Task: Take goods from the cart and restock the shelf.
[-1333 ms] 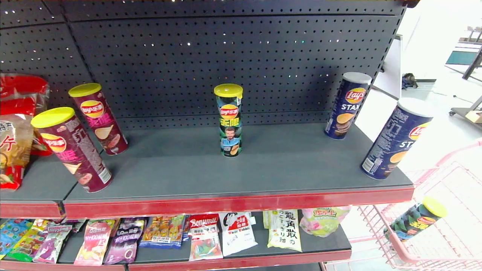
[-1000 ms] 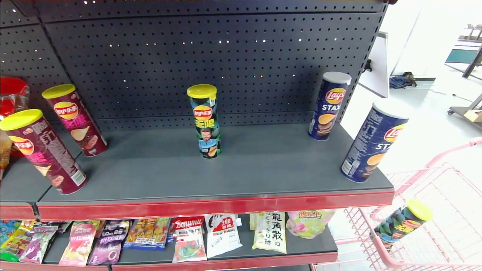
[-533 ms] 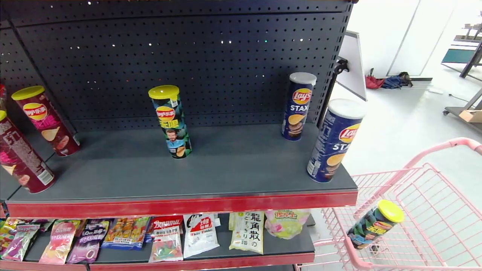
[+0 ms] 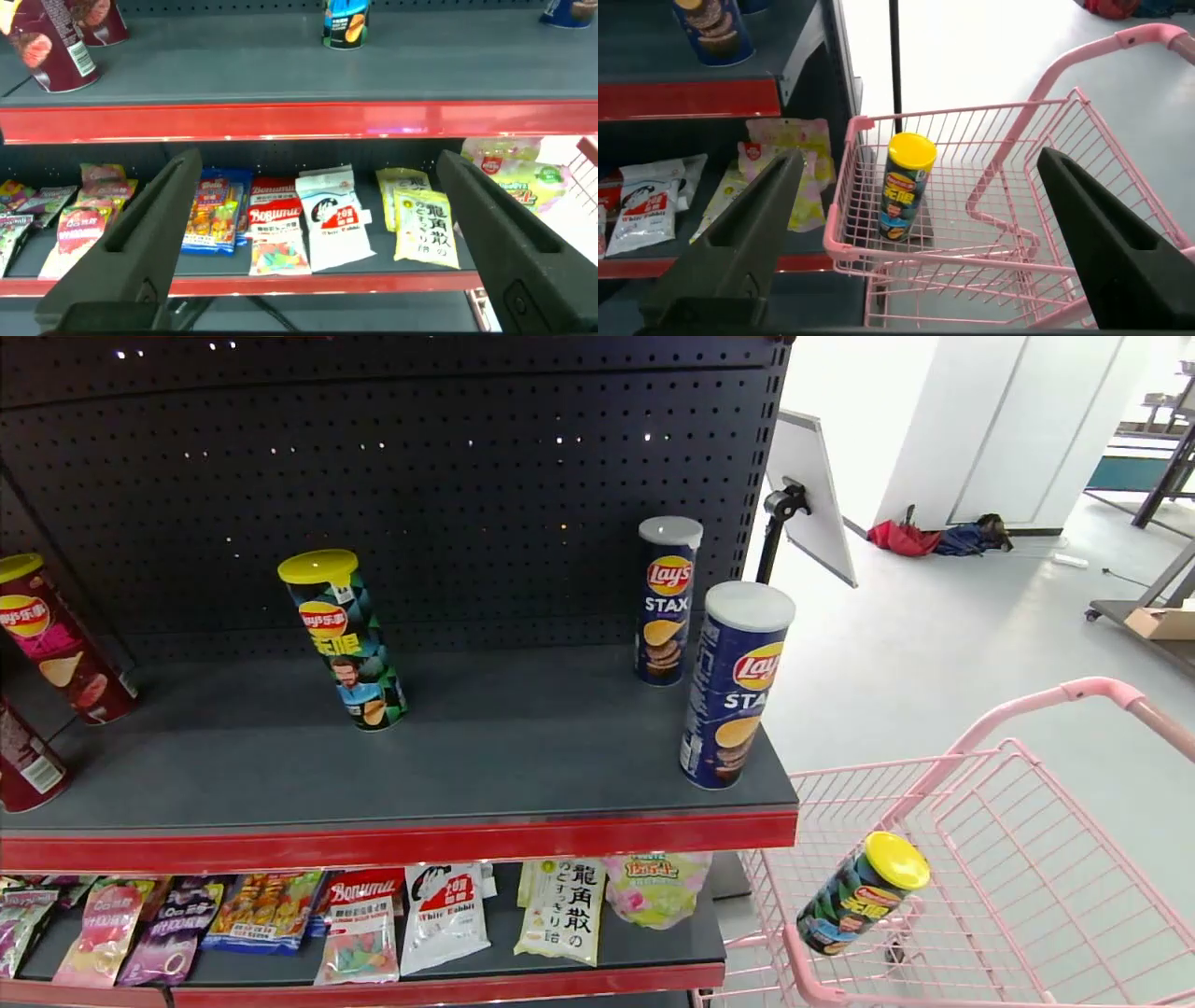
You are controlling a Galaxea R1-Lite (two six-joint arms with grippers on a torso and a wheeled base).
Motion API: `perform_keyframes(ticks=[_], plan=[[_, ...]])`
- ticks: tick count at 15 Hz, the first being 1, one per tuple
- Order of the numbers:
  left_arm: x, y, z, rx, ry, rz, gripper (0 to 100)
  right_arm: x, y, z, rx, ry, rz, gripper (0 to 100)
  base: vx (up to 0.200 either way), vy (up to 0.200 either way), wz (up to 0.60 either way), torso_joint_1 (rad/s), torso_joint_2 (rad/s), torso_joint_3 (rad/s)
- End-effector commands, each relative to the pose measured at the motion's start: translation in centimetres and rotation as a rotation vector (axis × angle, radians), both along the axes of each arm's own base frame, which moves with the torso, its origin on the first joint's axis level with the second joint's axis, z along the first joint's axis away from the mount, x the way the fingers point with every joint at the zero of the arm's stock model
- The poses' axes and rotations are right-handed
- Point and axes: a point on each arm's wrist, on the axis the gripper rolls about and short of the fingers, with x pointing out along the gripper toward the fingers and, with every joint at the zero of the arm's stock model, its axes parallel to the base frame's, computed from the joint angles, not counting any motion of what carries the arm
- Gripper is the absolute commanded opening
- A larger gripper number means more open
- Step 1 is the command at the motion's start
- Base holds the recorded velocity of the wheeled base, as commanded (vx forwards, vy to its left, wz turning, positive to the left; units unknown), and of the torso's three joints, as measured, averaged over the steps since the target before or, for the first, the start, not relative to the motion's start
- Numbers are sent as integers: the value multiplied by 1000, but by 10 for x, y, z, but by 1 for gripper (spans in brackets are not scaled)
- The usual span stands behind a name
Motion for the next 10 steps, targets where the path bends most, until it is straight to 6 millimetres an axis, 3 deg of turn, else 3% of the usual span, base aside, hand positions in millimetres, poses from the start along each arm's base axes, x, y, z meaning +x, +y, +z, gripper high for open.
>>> perform_keyframes(ticks=[1, 10], plan=[[0, 0, 0, 0, 2, 1, 100, 0, 0, 0, 0, 1, 1, 100, 0, 0, 0, 0, 0, 0], [0, 0, 0, 0, 2, 1, 100, 0, 0, 0, 0, 1, 2, 100, 0, 0, -600, 2, 1, 1]])
